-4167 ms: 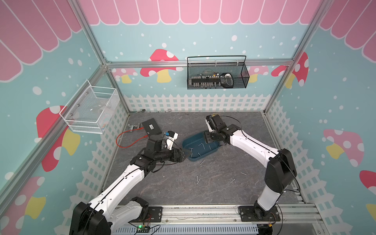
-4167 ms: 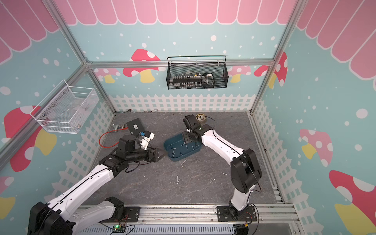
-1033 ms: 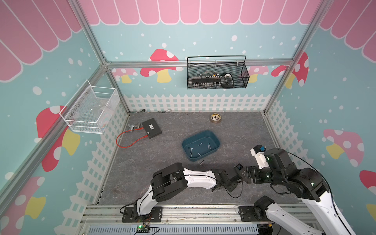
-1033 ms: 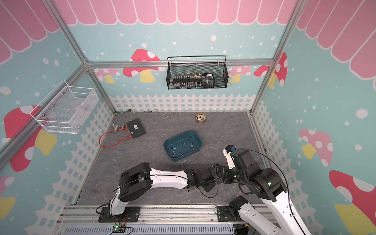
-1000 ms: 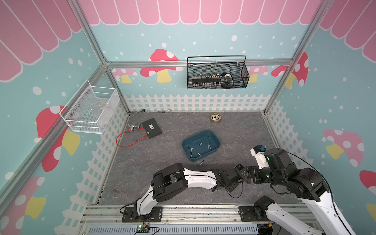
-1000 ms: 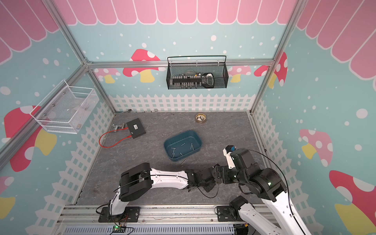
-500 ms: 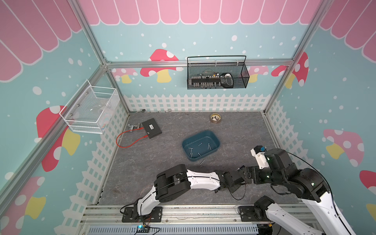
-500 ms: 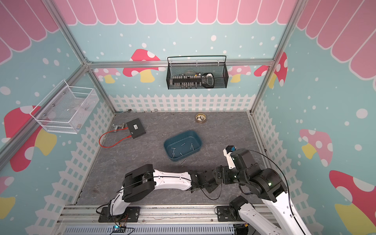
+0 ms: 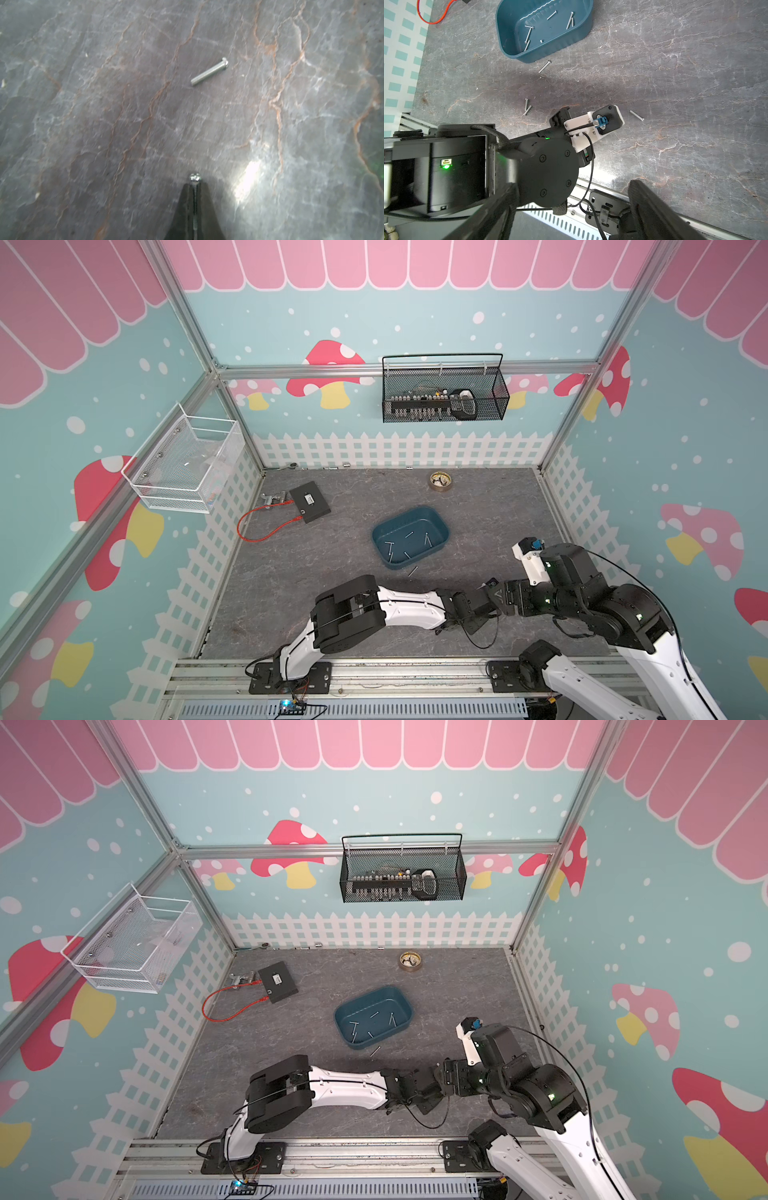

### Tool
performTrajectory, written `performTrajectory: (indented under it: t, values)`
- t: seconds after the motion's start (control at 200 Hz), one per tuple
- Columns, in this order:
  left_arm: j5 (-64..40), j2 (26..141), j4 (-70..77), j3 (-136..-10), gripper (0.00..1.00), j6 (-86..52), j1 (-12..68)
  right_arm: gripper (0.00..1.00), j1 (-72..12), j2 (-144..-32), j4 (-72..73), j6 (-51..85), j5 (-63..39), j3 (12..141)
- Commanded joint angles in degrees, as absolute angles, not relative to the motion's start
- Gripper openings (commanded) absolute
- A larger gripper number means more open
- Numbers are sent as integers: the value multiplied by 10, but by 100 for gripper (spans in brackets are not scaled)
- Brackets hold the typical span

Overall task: Put the screws on the desktop into the storage box
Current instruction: Pick up the screw from the center of the board.

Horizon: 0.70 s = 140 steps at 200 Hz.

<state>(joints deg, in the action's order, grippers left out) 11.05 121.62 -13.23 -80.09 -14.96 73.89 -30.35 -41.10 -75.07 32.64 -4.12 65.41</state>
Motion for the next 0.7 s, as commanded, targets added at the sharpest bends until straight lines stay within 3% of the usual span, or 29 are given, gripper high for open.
performTrajectory:
  t: [0.0,0.696]
  values:
    - [123,1191,-144,-769,0,-162,734,89,-301,-408,-755,325,-28,668]
    - [132,1056,-120,-654,0,-192,698,87,-301,-415,-755,325,-7,676]
